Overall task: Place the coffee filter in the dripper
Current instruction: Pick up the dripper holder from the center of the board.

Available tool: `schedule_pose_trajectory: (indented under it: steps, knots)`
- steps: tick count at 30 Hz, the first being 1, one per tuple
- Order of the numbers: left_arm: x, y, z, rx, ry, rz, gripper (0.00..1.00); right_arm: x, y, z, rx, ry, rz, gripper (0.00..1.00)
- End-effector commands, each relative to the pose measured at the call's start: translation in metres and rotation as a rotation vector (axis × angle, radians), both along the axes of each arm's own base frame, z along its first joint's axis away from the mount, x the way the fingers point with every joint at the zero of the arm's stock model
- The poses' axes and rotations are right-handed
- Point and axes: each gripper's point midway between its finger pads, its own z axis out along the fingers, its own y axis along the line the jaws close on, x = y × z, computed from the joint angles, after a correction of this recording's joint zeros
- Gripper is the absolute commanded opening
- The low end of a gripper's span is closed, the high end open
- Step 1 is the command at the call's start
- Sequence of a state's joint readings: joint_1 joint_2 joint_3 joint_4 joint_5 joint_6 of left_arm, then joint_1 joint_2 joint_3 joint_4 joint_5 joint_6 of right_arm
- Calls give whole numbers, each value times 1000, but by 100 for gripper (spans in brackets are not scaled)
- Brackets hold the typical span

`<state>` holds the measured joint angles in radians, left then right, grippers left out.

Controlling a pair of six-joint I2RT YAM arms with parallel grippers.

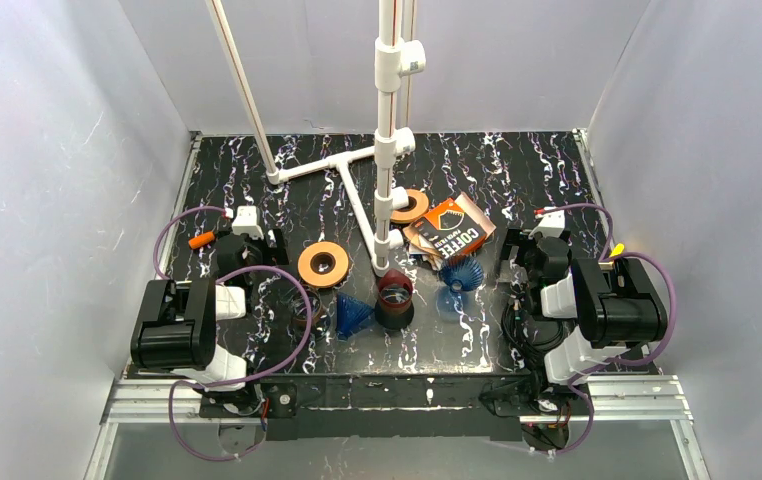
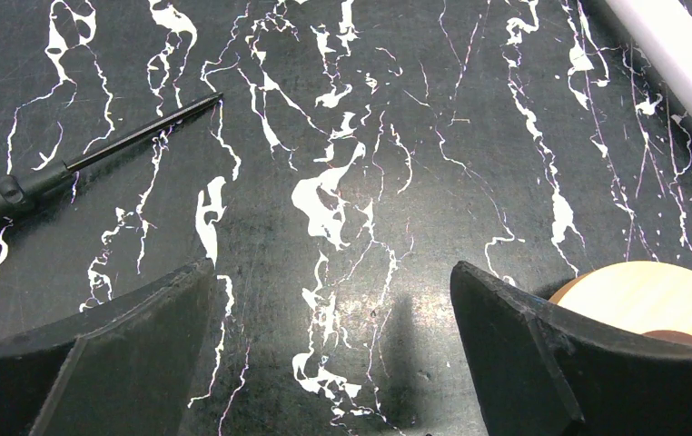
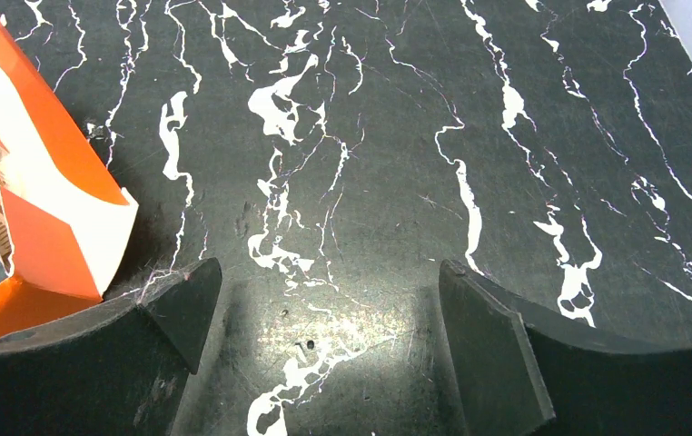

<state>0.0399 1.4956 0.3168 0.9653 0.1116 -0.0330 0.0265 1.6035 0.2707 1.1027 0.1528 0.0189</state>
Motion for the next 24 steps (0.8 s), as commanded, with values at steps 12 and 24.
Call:
schedule_pose_trajectory:
  steps: [12,24]
  knots:
    - [1,2,6,17,-29,5,99,8,2,14,-11,-57,20,98]
    - [-27,55,73,-64,-143,397,99,16,-11,27,-16,-48,-63,98]
